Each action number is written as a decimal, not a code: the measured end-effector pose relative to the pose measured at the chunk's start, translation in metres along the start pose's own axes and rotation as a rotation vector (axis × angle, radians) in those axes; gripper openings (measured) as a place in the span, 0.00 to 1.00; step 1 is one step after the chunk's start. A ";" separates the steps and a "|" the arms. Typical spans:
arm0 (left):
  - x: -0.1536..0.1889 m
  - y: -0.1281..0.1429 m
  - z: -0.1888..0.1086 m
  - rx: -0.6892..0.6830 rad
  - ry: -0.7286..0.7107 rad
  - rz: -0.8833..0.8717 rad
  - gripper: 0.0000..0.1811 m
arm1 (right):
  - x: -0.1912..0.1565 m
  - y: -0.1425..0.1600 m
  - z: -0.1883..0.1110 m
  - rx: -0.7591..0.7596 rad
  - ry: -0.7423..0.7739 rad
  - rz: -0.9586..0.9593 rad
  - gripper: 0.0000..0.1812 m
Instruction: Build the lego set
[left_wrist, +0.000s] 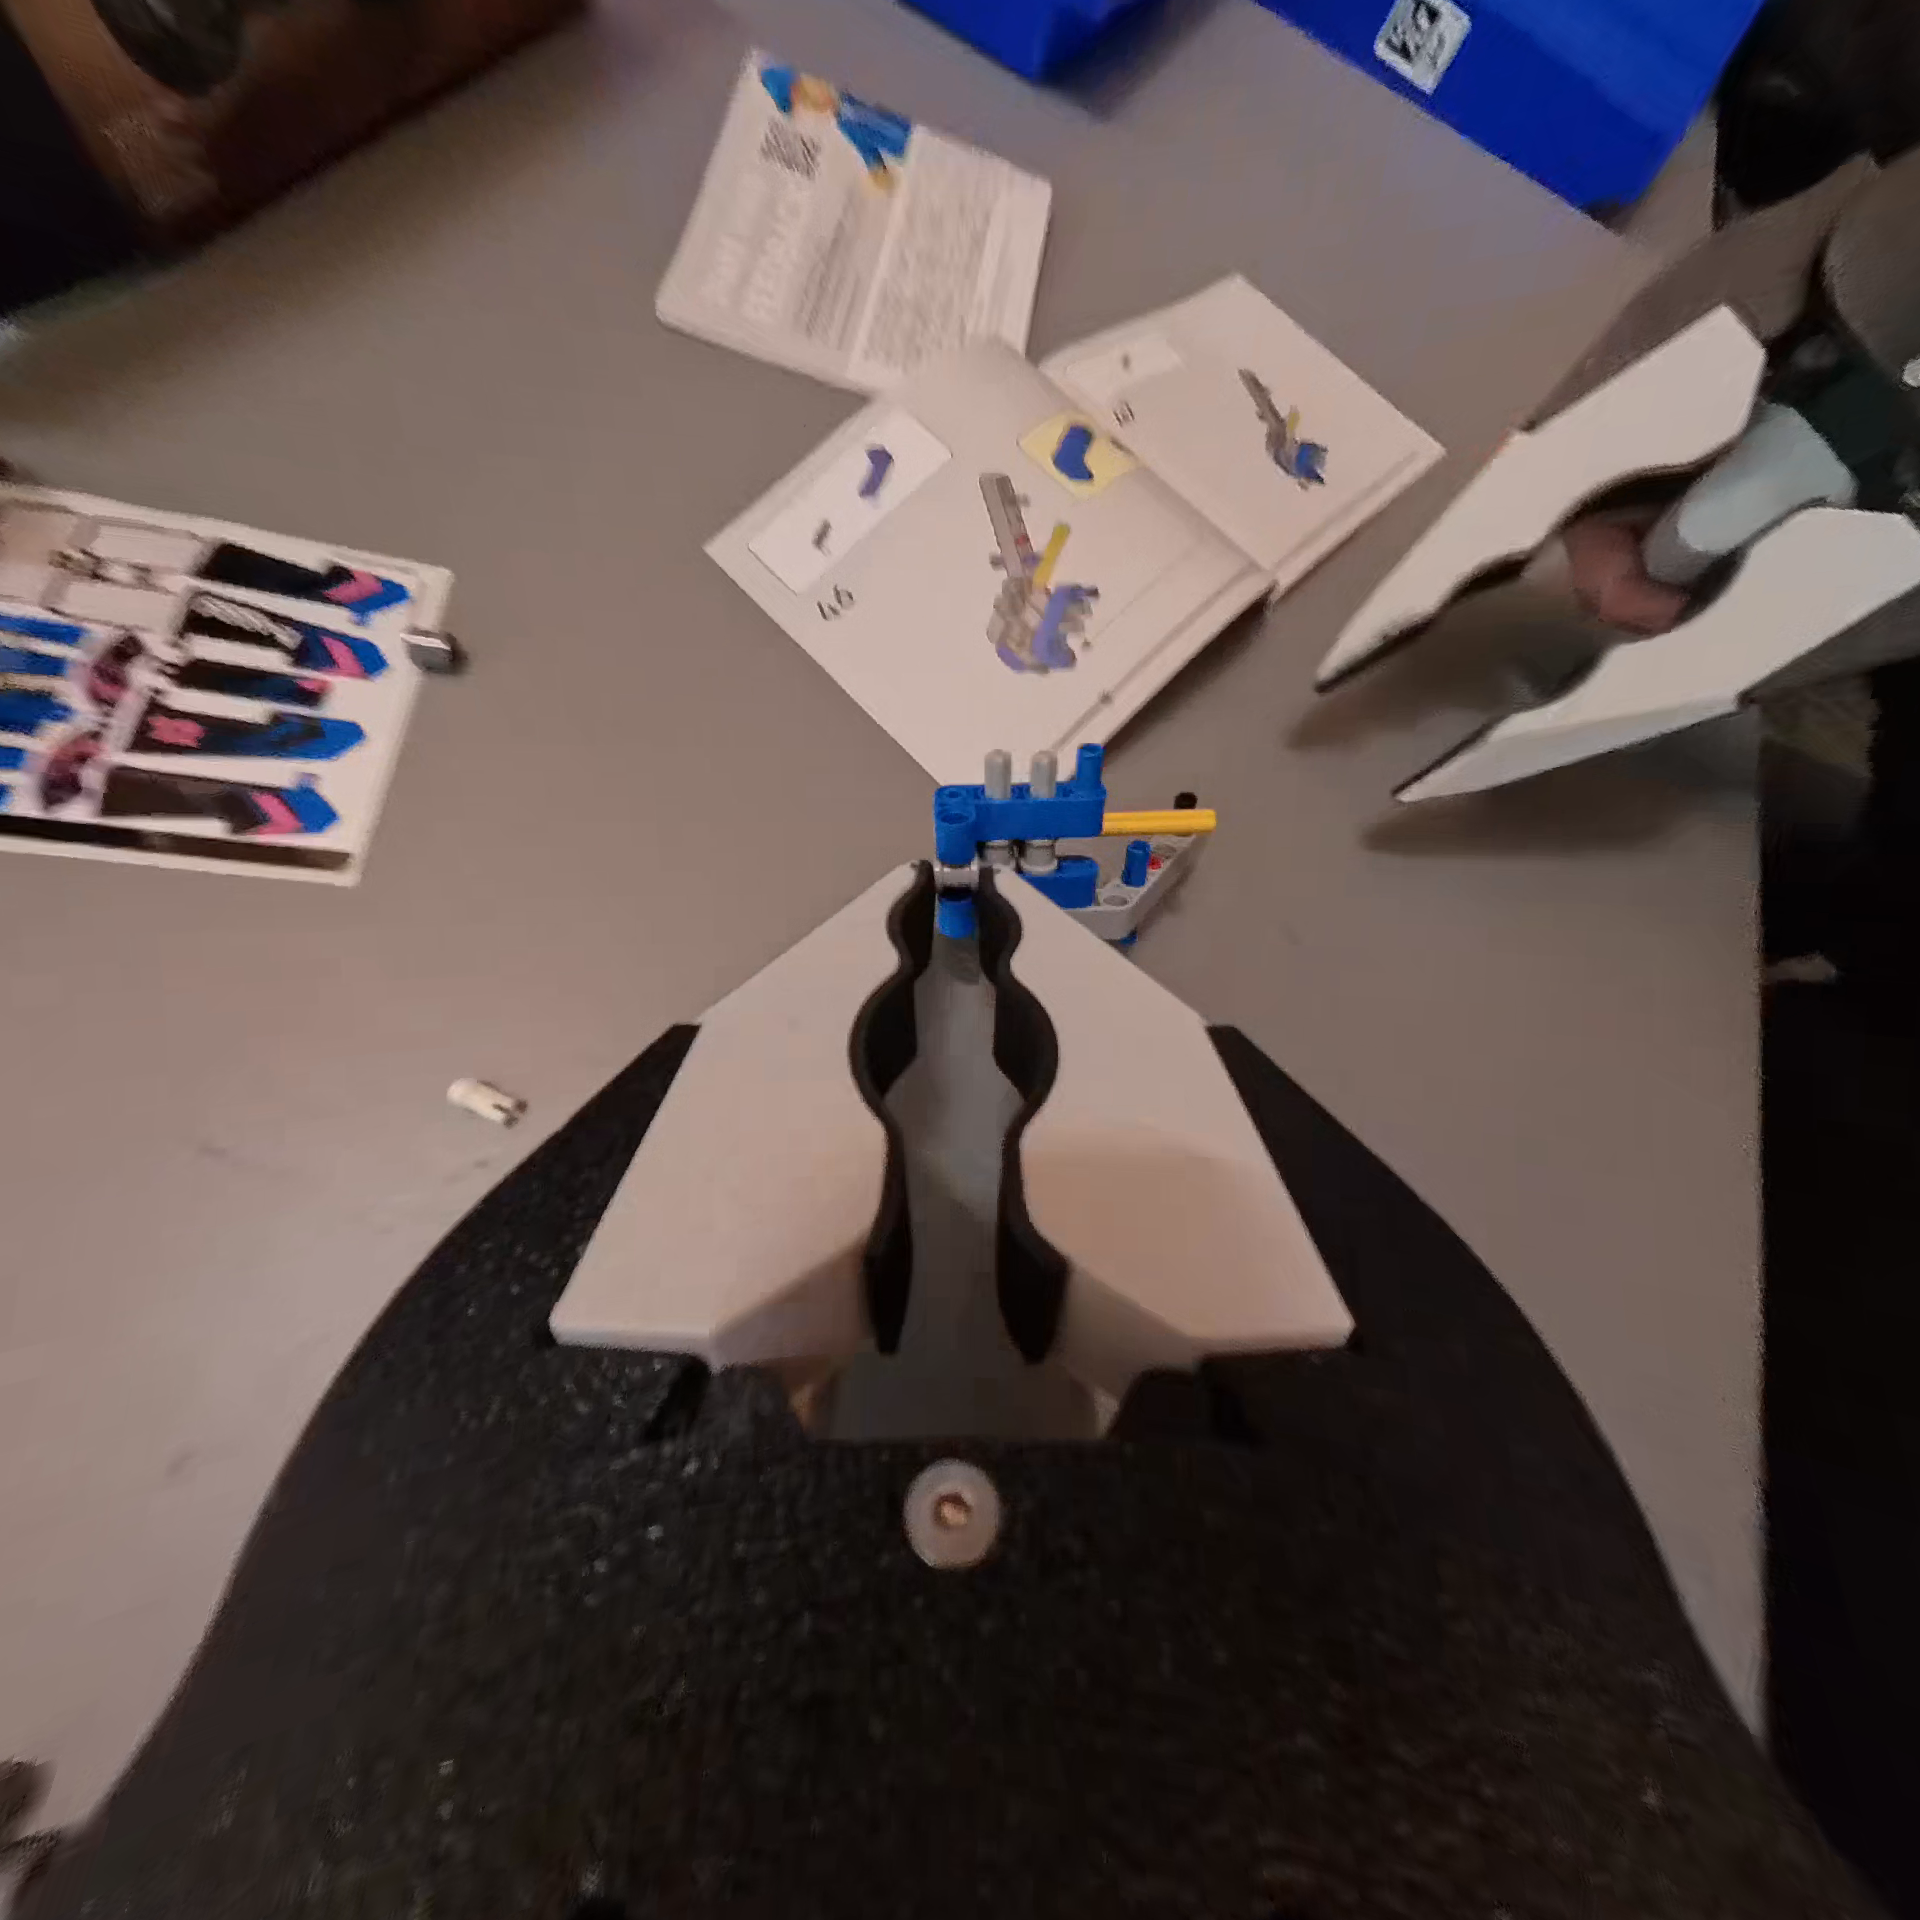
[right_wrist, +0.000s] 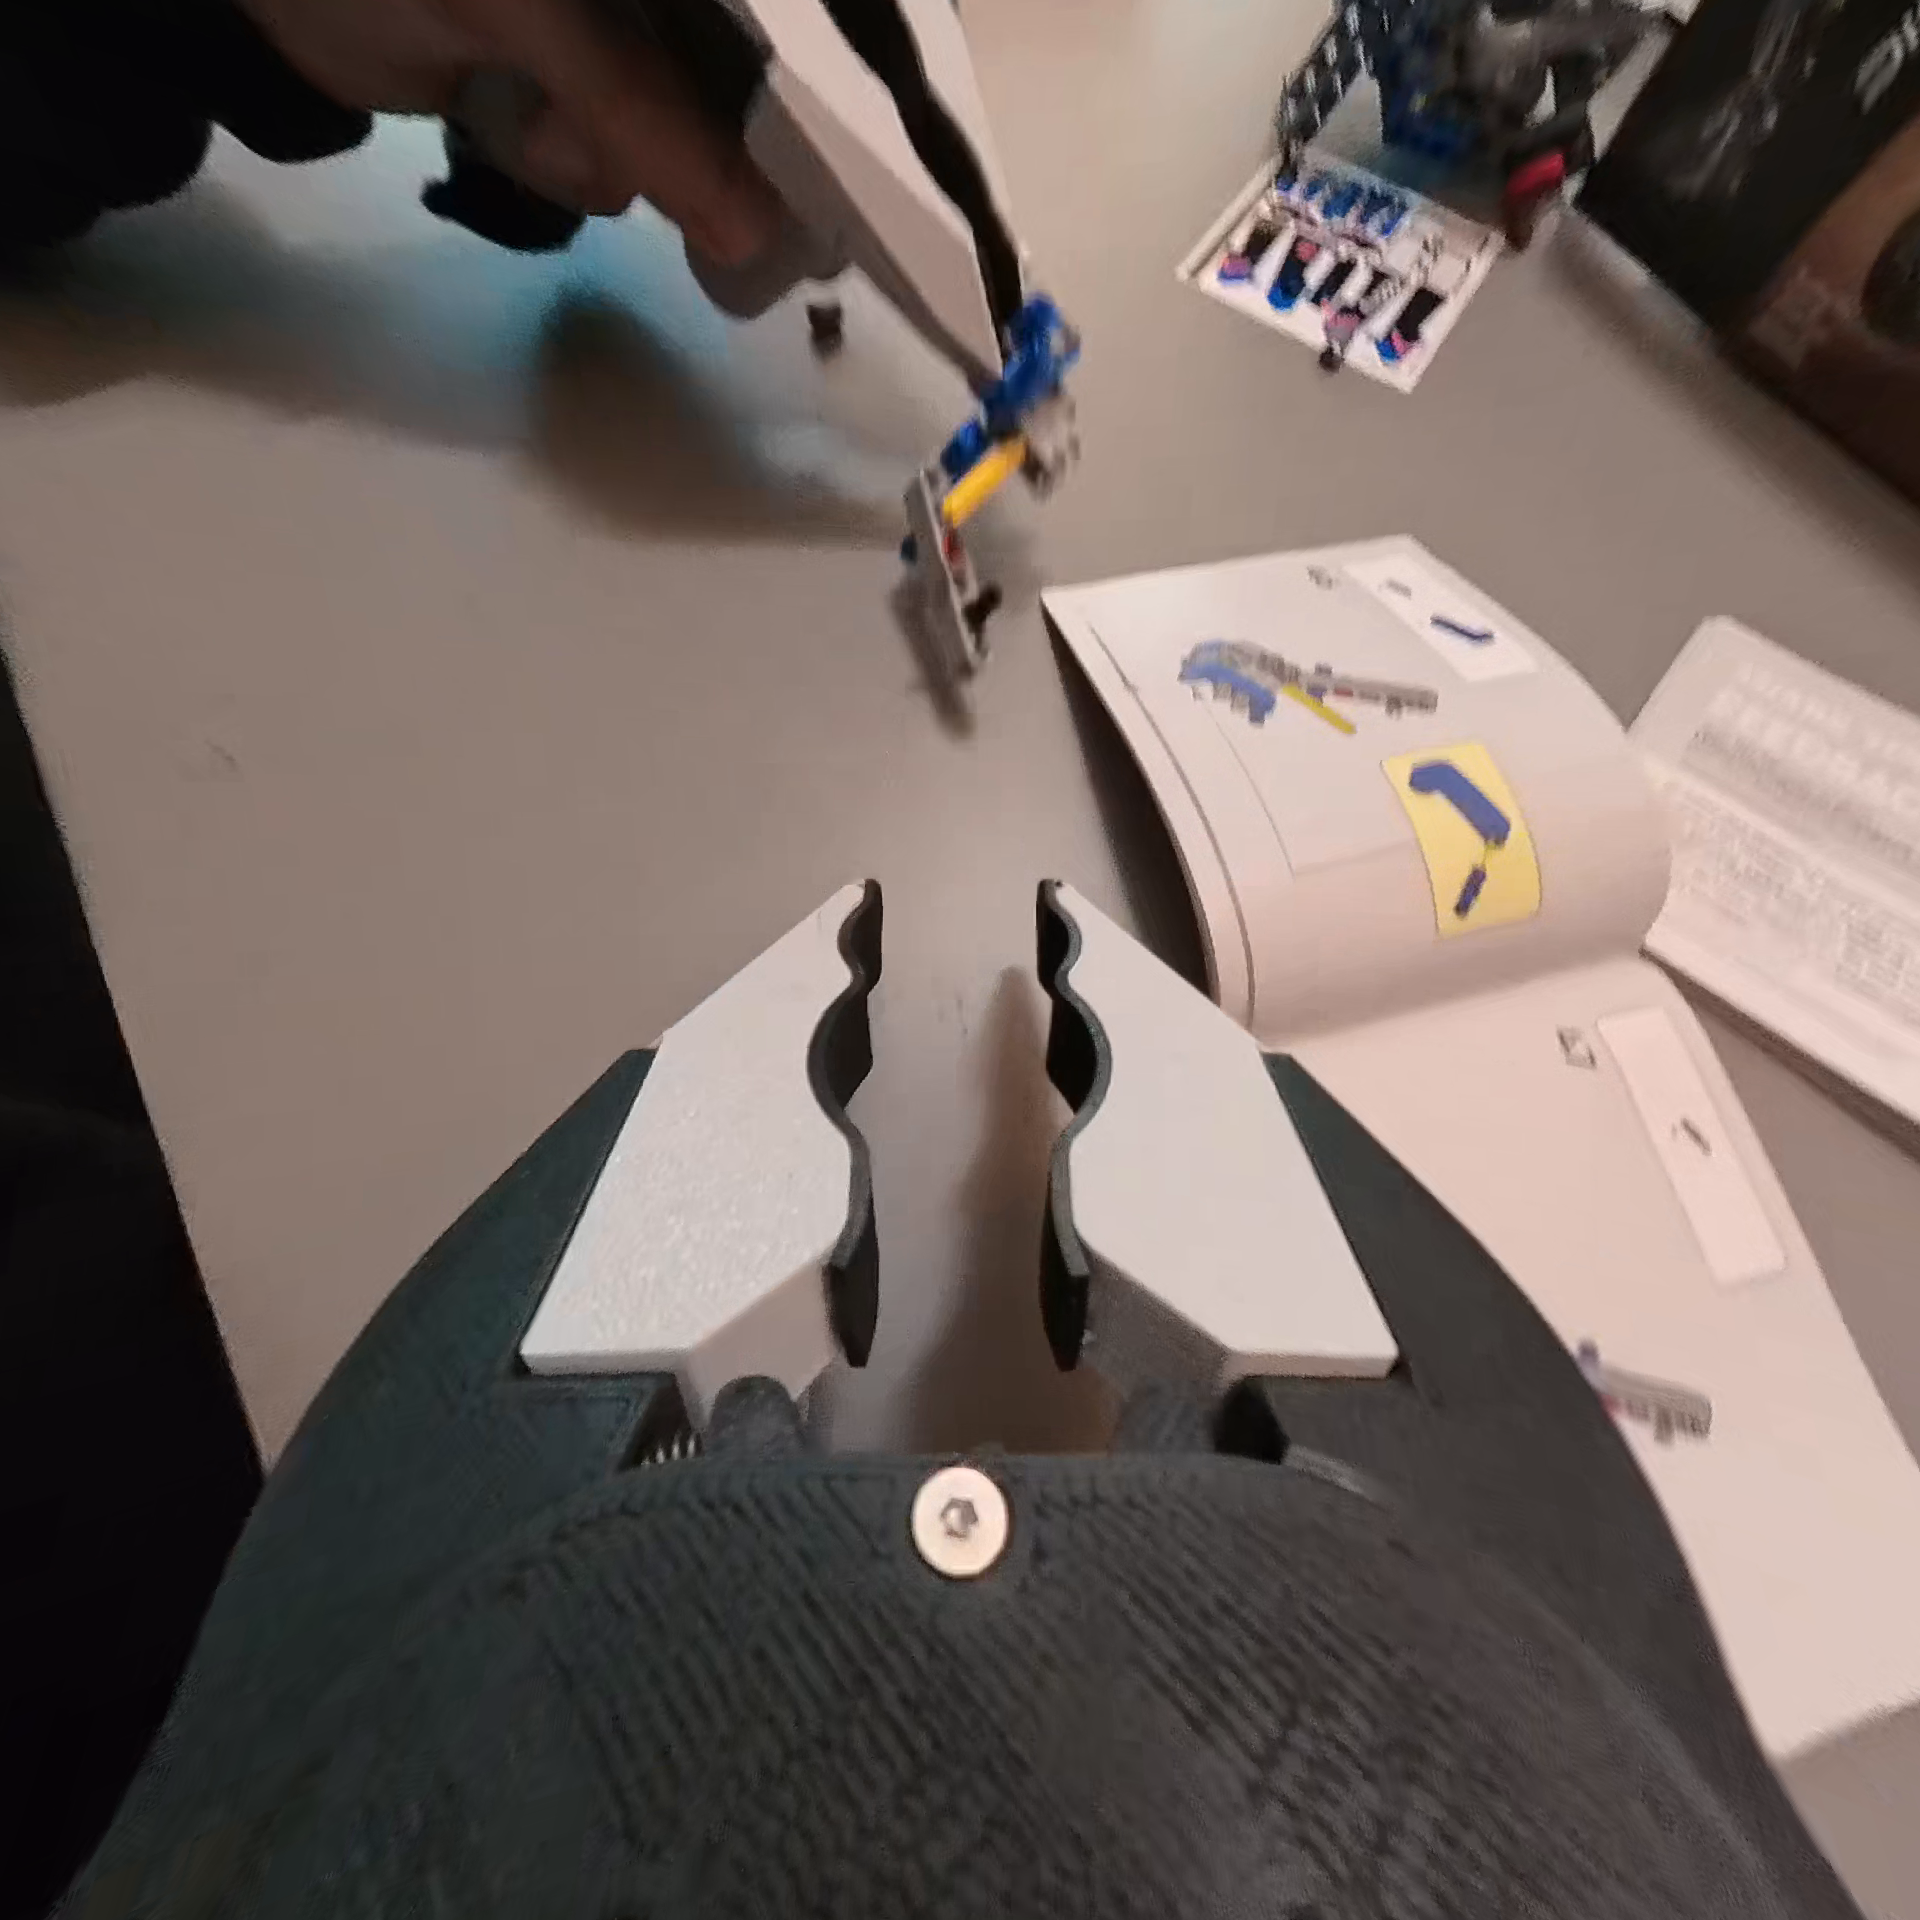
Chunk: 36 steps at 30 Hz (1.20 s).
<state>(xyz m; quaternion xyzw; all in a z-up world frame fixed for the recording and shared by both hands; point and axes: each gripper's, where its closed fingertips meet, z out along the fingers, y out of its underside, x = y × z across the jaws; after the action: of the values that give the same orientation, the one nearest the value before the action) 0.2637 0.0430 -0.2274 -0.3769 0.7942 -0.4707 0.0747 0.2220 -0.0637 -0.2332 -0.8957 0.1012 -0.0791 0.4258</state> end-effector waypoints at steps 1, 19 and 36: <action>-0.004 -0.005 -0.002 0.035 -0.037 0.027 0.03 | 0.001 0.005 -0.003 -0.019 0.009 0.016 0.16; -0.011 0.000 -0.021 0.101 -0.367 0.468 0.03 | -0.006 -0.061 0.073 0.079 0.168 0.034 0.17; -0.011 0.041 -0.035 -0.072 -0.321 0.379 0.03 | -0.018 -0.065 0.093 0.045 0.110 -0.255 0.04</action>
<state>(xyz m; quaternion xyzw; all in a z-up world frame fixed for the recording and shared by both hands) 0.2329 0.0861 -0.2440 -0.2938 0.8449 -0.3537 0.2735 0.2333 0.0499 -0.2417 -0.8857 0.0077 -0.1839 0.4262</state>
